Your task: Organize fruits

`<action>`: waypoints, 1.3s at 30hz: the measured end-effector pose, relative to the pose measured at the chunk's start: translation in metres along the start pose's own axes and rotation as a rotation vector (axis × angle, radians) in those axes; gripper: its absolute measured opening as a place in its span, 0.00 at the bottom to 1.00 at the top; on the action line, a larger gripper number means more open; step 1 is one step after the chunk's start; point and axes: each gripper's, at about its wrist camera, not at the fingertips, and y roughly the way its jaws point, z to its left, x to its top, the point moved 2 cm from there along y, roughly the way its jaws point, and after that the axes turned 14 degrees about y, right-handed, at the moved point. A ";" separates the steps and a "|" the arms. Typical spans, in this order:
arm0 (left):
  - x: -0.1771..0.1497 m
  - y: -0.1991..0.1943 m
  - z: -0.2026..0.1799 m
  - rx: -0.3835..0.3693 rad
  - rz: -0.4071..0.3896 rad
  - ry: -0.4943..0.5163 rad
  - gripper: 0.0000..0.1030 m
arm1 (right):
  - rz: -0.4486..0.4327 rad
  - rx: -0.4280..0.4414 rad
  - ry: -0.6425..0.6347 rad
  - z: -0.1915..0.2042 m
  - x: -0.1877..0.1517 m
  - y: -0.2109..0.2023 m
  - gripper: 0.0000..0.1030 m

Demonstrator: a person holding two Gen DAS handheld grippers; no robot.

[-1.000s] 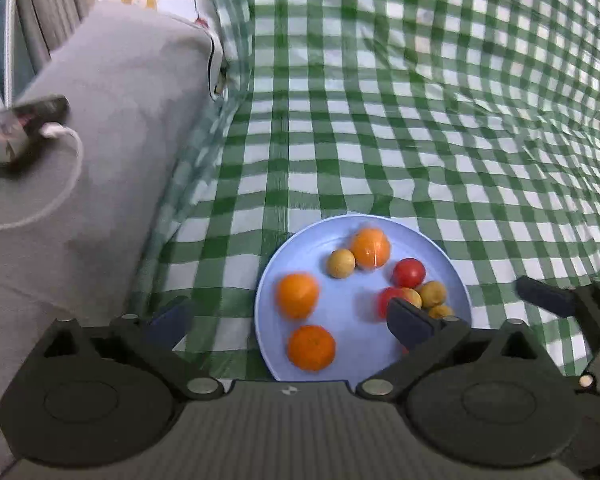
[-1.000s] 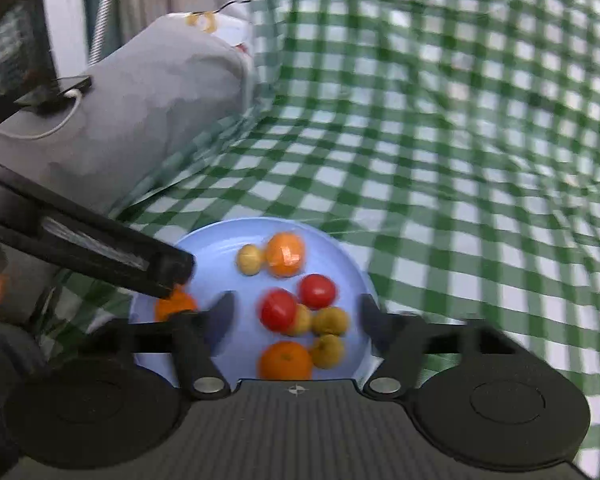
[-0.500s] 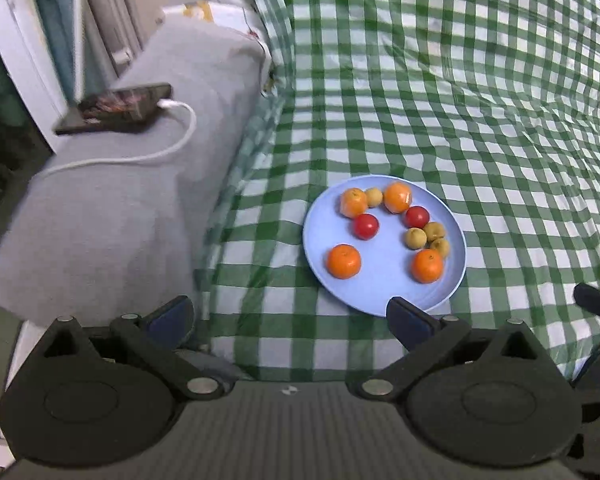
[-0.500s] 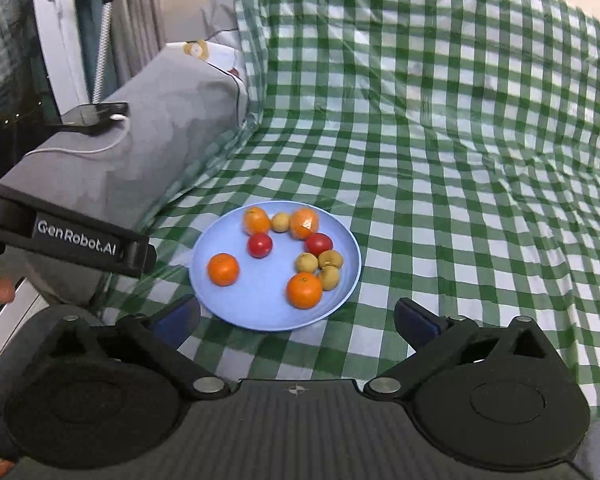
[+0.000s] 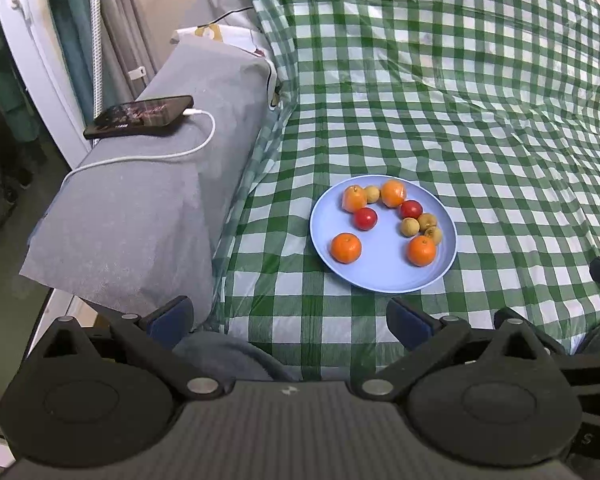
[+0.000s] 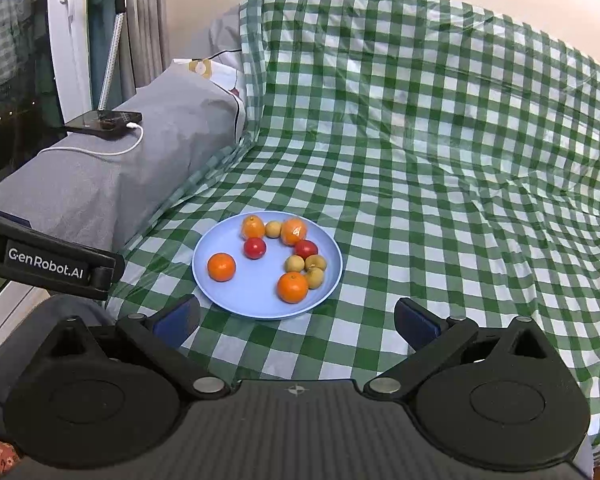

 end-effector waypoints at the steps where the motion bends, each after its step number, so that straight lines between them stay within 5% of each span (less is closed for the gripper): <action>1: 0.000 -0.001 -0.001 0.001 -0.004 0.004 1.00 | -0.003 0.001 -0.001 0.000 0.000 -0.001 0.99; 39: 0.001 -0.003 -0.003 0.003 -0.004 0.010 1.00 | -0.013 0.001 -0.014 0.001 0.000 -0.004 0.99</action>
